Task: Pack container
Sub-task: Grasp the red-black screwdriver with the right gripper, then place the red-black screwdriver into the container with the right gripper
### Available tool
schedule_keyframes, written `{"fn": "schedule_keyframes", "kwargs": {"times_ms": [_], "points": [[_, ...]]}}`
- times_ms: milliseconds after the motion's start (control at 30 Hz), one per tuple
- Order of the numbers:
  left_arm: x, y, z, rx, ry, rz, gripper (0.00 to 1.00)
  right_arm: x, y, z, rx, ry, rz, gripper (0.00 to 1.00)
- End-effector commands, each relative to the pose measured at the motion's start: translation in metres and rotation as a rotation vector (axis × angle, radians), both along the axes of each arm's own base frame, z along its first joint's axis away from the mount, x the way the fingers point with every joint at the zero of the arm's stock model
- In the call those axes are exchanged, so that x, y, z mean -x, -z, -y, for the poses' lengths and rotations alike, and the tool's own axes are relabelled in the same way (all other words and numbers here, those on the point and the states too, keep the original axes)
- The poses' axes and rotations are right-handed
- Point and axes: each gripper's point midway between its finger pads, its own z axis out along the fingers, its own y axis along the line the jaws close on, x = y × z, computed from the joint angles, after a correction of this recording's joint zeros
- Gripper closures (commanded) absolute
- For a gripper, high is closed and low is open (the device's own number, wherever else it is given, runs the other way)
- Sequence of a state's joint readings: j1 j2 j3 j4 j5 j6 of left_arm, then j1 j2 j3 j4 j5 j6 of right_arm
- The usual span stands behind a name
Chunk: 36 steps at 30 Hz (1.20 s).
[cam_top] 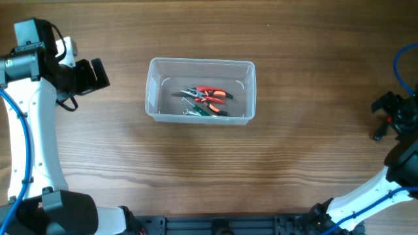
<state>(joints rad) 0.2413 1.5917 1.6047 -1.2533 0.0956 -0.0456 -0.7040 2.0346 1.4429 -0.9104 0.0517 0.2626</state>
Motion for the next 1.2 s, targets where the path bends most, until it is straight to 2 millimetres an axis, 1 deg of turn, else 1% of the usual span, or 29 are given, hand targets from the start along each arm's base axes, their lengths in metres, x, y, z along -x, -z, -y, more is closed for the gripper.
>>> {"fn": "schedule_keyframes", "kwargs": {"times_ms": [0, 200, 300, 333, 367, 400, 433, 567, 600, 633, 700, 733, 800, 833, 900, 967, 1000, 1033, 1067, 1100, 1133, 1167], "points": [[-0.003, 0.001, 0.003, 0.008, 0.018, 0.002, 0.0, -0.002, 0.021, -0.007, -0.052, -0.045, -0.004, 0.0], [-0.003, 0.001, 0.003, 0.008, 0.018, 0.002, 0.0, -0.005, 0.035, -0.007, -0.066, -0.063, 0.002, 0.0], [-0.003, 0.001, 0.003, 0.009, 0.018, 0.002, 0.0, -0.003, 0.043, -0.014, -0.091, -0.082, 0.007, 0.02], [-0.003, 0.001, 0.003, 0.009, 0.018, 0.002, 0.0, -0.001, 0.045, -0.017, -0.099, -0.079, 0.004, 0.07], [-0.003, 0.001, 0.003, 0.008, 0.018, 0.002, 0.0, 0.0, 0.047, -0.019, -0.106, -0.078, 0.001, 0.19], [-0.003, 0.001, 0.003, 0.008, 0.018, 0.002, 0.0, 0.002, 0.048, -0.02, -0.11, -0.077, -0.004, 0.25], [-0.003, 0.001, 0.003, 0.008, 0.018, 0.002, 0.0, 0.005, 0.05, -0.022, -0.117, -0.077, -0.012, 0.38], [-0.003, 0.001, 0.003, 0.008, 0.018, 0.002, 0.0, 0.012, 0.056, -0.03, -0.141, -0.076, -0.026, 0.71], [-0.003, 0.001, 0.003, 0.008, 0.018, 0.002, 0.0, 0.013, 0.056, -0.032, -0.151, -0.075, -0.027, 0.75], [-0.003, 0.001, 0.003, 0.008, 0.018, 0.002, 0.0, 0.013, 0.056, -0.033, -0.153, -0.072, -0.029, 0.82], [-0.003, 0.001, 0.003, 0.008, 0.018, 0.002, 0.0, 0.014, 0.056, -0.034, -0.158, -0.057, -0.034, 0.91], [-0.003, 0.001, 0.003, 0.008, 0.018, 0.002, 0.0, 0.014, 0.056, -0.035, -0.16, -0.052, -0.034, 0.94], [-0.002, 0.001, 0.003, 0.008, 0.018, 0.001, 0.0, 0.014, 0.054, -0.042, -0.198, -0.051, -0.023, 0.96], [-0.003, 0.001, 0.003, 0.008, 0.018, 0.002, 0.0, 0.014, 0.05, -0.044, -0.207, -0.042, -0.021, 0.96], [-0.003, 0.001, 0.003, 0.008, 0.018, 0.002, 0.0, 0.007, 0.033, -0.045, -0.181, -0.062, 0.006, 0.96], [-0.003, 0.001, 0.003, 0.008, 0.018, 0.002, 0.0, -0.01, 0.0, -0.05, -0.121, -0.117, 0.074, 0.96], [-0.003, 0.001, 0.003, 0.008, 0.018, 0.002, 0.0, -0.02, -0.019, -0.056, -0.094, -0.167, 0.119, 0.96], [-0.003, 0.001, 0.003, 0.008, 0.018, 0.002, 0.0, -0.032, -0.04, -0.066, -0.074, -0.23, 0.175, 0.96], [-0.003, 0.001, 0.003, 0.008, 0.018, 0.002, 0.0, -0.048, -0.071, -0.088, -0.046, -0.333, 0.254, 0.96], [-0.002, 0.001, 0.003, 0.008, 0.018, 0.001, 0.0, -0.06, -0.096, -0.111, -0.022, -0.427, 0.315, 0.96], [-0.002, 0.001, 0.003, 0.009, 0.018, -0.001, 0.0, -0.071, -0.124, -0.145, 0.013, -0.559, 0.377, 0.96], [-0.002, 0.001, 0.003, 0.009, 0.018, -0.002, 0.0, -0.076, -0.137, -0.167, 0.03, -0.635, 0.409, 0.96]]}}
